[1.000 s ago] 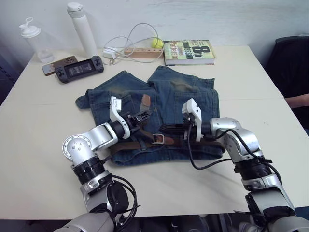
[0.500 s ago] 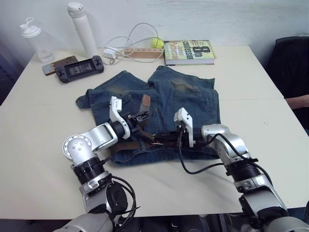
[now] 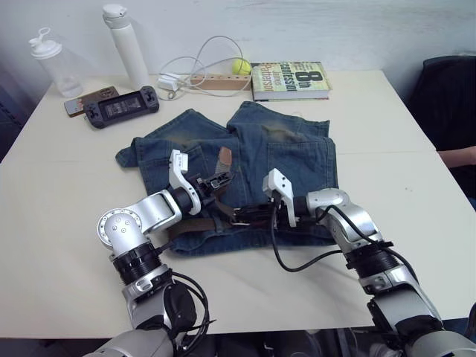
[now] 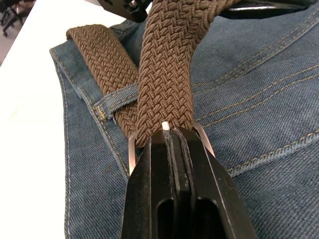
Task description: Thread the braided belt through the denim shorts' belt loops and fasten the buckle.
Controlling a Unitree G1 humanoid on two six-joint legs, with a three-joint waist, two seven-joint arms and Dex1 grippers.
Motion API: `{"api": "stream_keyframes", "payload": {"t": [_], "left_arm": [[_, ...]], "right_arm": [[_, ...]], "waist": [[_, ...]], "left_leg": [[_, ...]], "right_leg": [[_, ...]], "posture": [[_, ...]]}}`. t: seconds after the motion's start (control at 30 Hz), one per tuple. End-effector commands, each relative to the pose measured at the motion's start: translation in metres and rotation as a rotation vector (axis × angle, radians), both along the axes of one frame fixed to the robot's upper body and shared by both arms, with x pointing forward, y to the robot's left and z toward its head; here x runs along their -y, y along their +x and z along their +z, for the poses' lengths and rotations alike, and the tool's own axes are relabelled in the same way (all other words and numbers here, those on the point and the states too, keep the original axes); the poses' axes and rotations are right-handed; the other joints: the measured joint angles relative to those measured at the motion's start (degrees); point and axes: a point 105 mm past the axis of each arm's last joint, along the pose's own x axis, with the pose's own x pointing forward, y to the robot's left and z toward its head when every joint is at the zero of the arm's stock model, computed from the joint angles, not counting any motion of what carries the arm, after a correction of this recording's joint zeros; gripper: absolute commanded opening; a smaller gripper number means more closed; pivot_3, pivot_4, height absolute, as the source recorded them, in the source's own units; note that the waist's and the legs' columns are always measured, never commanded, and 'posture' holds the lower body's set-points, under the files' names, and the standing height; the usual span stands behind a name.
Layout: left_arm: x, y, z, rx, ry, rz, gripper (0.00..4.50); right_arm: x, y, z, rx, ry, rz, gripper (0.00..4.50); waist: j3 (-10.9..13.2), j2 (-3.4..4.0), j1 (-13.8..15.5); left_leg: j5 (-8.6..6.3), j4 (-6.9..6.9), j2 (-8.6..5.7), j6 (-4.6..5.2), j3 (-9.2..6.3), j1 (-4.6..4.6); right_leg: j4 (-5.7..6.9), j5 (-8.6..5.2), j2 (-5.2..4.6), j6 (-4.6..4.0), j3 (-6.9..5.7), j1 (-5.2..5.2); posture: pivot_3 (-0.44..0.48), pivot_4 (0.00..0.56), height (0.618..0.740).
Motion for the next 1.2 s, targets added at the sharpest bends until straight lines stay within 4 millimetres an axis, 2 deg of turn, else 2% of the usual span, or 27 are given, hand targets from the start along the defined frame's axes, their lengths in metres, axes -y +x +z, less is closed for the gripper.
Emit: {"api": "stream_keyframes", "payload": {"t": [0.03,0.17,0.37,0.5,0.7,0.87,1.0,1.1,1.2], "left_arm": [[0.005,-0.002,0.014,0.066,-0.004,-0.019,0.00],[0.012,0.001,0.022,0.087,-0.013,-0.049,0.00],[0.033,0.011,0.046,0.136,-0.023,-0.147,0.00],[0.047,0.016,0.054,0.150,-0.005,-0.221,0.00],[0.079,0.023,0.065,0.183,0.045,-0.370,0.00],[0.113,0.031,0.081,0.256,0.089,-0.480,0.00],[0.133,0.034,0.086,0.321,0.155,-0.550,0.00],[0.145,0.036,0.090,0.363,0.178,-0.574,0.00],[0.148,0.035,0.088,0.370,0.183,-0.593,0.00]], "right_arm": [[-0.003,-0.002,-0.025,-0.035,-0.134,0.025,0.02],[-0.004,0.002,-0.034,-0.010,-0.243,0.022,0.02],[-0.001,-0.008,-0.055,-0.011,-0.433,0.065,0.02],[-0.005,-0.017,-0.064,0.003,-0.476,0.097,0.02],[-0.008,-0.029,-0.069,0.139,-0.540,0.193,0.02],[-0.005,-0.036,-0.075,0.217,-0.582,0.248,0.02],[-0.005,-0.039,-0.076,0.270,-0.598,0.286,0.02],[-0.007,-0.039,-0.073,0.286,-0.579,0.276,0.02],[-0.007,-0.037,-0.067,0.297,-0.554,0.253,0.02]], "waist": [[0.0,-0.01,-0.1],[-0.1,-0.07,-0.2],[-0.2,-0.12,-0.2],[-0.2,-0.11,-0.4],[-0.3,-0.09,-0.1],[-0.3,-0.10,0.1],[-0.3,-0.08,0.1],[-0.4,-0.05,0.1],[-0.4,-0.05,0.2]], "left_leg": [[0.00,0.00,0.00,-0.01,0.00,0.02],[-0.03,0.01,0.04,-0.08,0.00,0.13],[-0.03,0.02,0.06,-0.16,0.00,0.21],[-0.06,0.01,0.07,-0.20,-0.01,0.29],[-0.06,0.01,0.04,-0.21,-0.06,0.29],[-0.07,0.02,-0.01,-0.22,-0.11,0.29],[-0.07,0.02,-0.04,-0.21,-0.11,0.29],[-0.07,0.03,-0.04,-0.21,-0.13,0.29],[-0.06,0.03,-0.06,-0.21,-0.14,0.29]], "right_leg": [[0.00,0.00,0.01,0.00,0.00,0.00],[0.06,0.00,0.04,-0.01,0.00,0.02],[0.11,-0.01,0.07,-0.02,-0.02,0.03],[0.14,-0.01,0.09,-0.03,-0.04,0.03],[0.11,-0.01,0.07,-0.03,-0.07,0.05],[0.09,-0.01,0.06,-0.03,-0.11,0.07],[0.08,-0.01,0.04,-0.03,-0.12,0.09],[0.08,-0.01,0.02,-0.03,-0.13,0.10],[0.07,-0.01,0.01,-0.03,-0.16,0.12]], "posture": [[0.000,0.150,0.735],[0.000,0.150,0.735],[0.000,0.150,0.735],[0.000,0.150,0.735],[0.000,0.150,0.735],[0.000,0.150,0.735],[0.000,0.150,0.735],[0.000,0.150,0.735],[0.000,0.150,0.735]]}}
